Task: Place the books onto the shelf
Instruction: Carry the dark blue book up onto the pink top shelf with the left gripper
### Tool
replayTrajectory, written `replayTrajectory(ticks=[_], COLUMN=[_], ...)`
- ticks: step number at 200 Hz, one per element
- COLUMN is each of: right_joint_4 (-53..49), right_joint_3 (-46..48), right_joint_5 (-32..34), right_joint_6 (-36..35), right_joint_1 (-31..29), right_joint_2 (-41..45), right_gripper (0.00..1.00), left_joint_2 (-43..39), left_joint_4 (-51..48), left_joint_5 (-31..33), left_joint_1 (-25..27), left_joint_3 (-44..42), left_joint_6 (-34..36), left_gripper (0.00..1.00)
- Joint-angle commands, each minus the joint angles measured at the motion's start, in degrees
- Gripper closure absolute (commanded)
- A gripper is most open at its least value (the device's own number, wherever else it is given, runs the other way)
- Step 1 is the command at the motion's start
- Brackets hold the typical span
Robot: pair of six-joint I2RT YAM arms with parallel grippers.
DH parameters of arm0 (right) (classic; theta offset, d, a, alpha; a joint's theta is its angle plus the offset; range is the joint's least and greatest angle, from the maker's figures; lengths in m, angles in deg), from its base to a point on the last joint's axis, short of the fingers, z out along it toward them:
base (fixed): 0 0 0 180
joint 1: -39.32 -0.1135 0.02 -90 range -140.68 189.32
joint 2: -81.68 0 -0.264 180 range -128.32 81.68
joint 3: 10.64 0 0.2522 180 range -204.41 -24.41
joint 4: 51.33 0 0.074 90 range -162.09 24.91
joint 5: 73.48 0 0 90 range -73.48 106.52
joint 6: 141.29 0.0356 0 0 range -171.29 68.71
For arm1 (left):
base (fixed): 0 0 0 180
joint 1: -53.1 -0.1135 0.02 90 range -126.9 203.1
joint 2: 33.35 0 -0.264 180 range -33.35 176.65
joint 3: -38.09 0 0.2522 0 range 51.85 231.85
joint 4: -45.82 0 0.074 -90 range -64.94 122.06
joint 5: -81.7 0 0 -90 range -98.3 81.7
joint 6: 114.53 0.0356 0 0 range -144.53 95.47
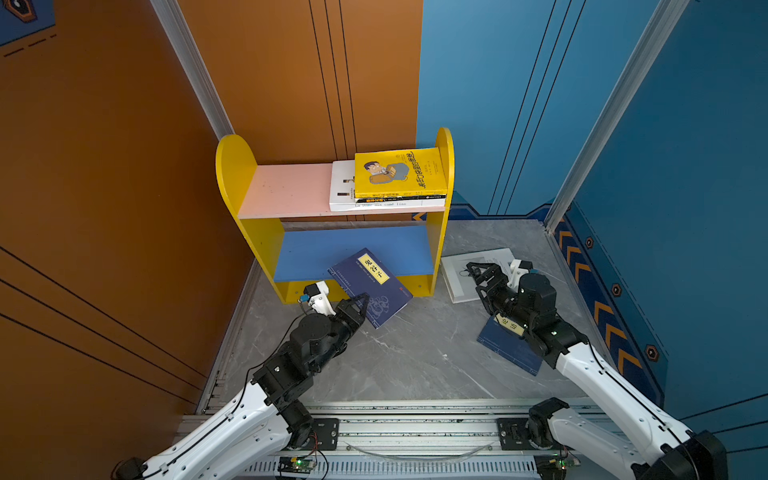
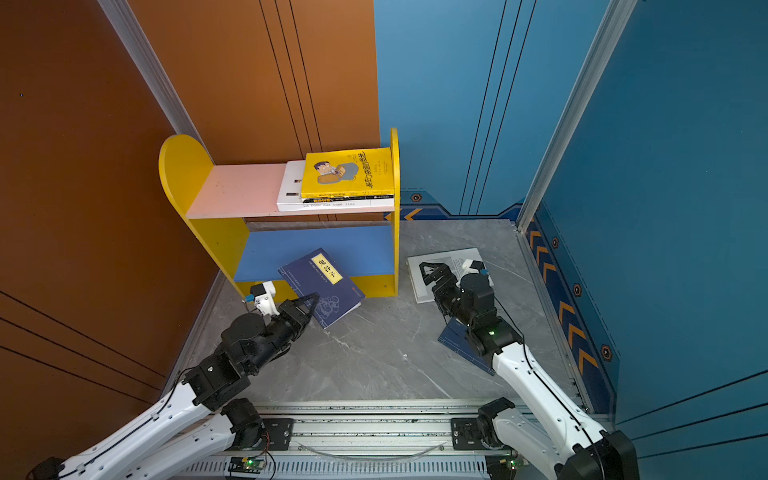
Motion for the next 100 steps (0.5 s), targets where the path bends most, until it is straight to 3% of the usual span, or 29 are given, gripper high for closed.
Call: replayTrajectory(ticks=[1, 40, 100], right_joint_4=[0.80, 2.47, 2.24], right_joint_3=[-1.33, -3.06, -7.46], right_joint_5=[-1.65, -2.96, -4.75], right_joint_6=[0.00, -1.05, -3.74], right_joint_1=[-0.60, -1.49, -1.68], right_joint_2=[-0.89, -1.90, -4.16], right_gripper=[0.00, 0.00, 0.00], left_joint_2=[-2.98, -3.88, -0.35], left_joint_4=[-0.92, -14.01, -14.09], left_joint_5=[4.15, 7.11, -0.40], left_joint_1=[0.35, 0.80, 1.10], left_joint_3=[1.78, 9.70, 28.78], left_joint_6=[1.87, 5.35, 21.96], left_gripper=[1.00, 1.00, 1.00])
